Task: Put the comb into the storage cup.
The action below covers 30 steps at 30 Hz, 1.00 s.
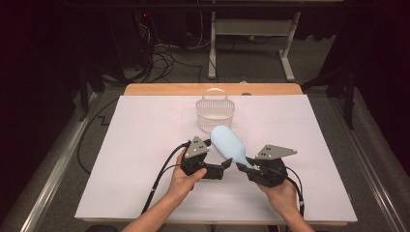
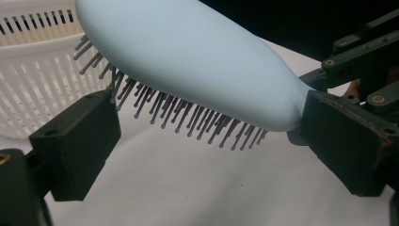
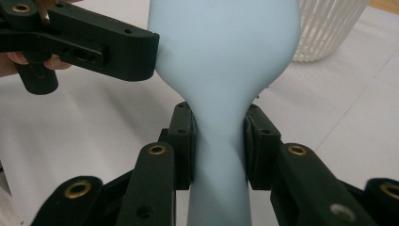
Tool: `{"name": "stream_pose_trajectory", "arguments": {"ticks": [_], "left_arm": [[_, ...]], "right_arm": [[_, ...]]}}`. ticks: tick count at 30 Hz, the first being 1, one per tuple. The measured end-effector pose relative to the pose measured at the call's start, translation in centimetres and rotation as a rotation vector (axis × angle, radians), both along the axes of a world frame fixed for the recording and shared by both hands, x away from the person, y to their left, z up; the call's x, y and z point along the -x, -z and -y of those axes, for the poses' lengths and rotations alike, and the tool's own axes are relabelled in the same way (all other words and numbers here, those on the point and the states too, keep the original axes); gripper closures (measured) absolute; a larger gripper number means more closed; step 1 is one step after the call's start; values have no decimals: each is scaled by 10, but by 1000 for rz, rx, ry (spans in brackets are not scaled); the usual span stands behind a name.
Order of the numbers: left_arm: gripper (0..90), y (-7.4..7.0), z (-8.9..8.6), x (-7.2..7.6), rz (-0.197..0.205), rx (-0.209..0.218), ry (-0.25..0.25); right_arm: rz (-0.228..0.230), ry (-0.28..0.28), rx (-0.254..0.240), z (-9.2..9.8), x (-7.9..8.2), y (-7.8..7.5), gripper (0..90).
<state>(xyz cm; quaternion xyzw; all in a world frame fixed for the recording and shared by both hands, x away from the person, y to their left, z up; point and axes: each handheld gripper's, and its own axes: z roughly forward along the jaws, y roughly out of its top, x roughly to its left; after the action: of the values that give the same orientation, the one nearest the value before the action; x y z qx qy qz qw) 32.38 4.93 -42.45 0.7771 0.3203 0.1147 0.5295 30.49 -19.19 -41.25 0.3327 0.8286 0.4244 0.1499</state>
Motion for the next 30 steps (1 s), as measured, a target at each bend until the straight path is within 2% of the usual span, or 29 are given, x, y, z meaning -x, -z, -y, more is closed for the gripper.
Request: {"name": "stream_pose_trajectory", "arguments": {"ticks": [3, 6, 10, 18, 24, 26, 30], "left_arm": [[70, 1, -1, 0, -7, 9, 6], [70, 2, -2, -1, -11, -2, 12], [74, 3, -5, 1, -14, 11, 13], [95, -4, -12, 8, 0, 48, 2], [105, -3, -16, 4, 8, 71, 2], [108, -1, -18, 3, -5, 67, 4], [124, 8, -15, -1, -56, 49, 58]], "right_arm": [[2, -2, 3, -1, 1, 0, 697], [16, 0, 18, -2, 2, 0, 698], [17, -5, 22, -5, 3, 1, 699], [32, -17, -1, -12, 8, -1, 701], [45, -12, -14, -10, 6, -2, 700], [44, -13, -13, -10, 5, -2, 700], [58, -16, -19, -12, 3, -3, 701]]}}
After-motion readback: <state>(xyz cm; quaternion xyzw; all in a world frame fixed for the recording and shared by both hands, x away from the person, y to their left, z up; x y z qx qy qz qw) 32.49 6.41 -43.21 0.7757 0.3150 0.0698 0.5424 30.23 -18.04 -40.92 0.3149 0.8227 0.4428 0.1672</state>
